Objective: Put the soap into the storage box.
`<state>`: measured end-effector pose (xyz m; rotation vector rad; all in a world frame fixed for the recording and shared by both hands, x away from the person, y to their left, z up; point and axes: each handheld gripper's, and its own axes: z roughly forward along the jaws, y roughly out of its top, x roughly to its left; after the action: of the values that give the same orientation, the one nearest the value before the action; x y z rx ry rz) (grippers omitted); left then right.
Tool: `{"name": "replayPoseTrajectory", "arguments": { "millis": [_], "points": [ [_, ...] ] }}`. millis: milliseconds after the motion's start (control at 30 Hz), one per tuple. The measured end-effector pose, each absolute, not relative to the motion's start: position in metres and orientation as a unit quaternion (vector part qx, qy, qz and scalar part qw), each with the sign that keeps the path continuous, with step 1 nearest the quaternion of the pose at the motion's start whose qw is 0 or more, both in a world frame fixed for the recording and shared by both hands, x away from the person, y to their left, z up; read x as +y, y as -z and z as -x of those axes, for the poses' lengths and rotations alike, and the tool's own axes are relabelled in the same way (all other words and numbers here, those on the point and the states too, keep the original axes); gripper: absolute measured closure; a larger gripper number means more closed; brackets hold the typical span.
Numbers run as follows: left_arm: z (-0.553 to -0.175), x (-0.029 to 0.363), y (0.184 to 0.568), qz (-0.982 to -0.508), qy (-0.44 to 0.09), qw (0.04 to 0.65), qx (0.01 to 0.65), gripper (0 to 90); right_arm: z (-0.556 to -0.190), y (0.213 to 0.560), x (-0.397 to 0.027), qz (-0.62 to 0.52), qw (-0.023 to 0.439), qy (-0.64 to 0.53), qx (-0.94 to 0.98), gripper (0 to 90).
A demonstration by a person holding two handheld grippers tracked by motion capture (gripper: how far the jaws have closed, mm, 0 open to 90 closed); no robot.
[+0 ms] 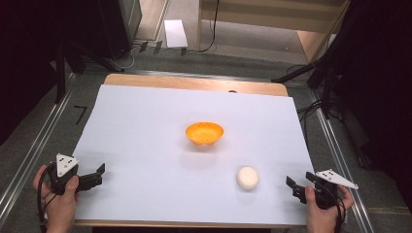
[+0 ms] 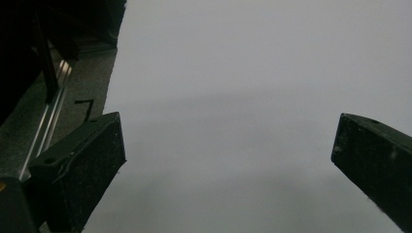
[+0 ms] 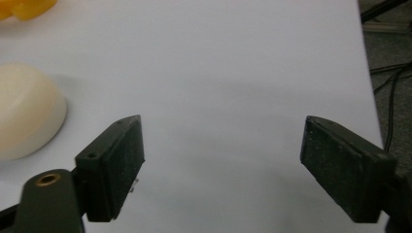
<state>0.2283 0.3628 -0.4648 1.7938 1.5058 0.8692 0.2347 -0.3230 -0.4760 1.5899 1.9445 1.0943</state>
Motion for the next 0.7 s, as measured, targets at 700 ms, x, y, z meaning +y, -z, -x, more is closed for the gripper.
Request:
{"name": "replayPoseTrajectory", "arguments": {
  "millis": [700],
  "points": [
    [-0.232,0.359,0.466,-0.7,-0.324,0.297,0.563,0.0,-0.259,0.432,-0.281,-0.466,0.07,-0.281,0.836,13.3]
  ]
}}
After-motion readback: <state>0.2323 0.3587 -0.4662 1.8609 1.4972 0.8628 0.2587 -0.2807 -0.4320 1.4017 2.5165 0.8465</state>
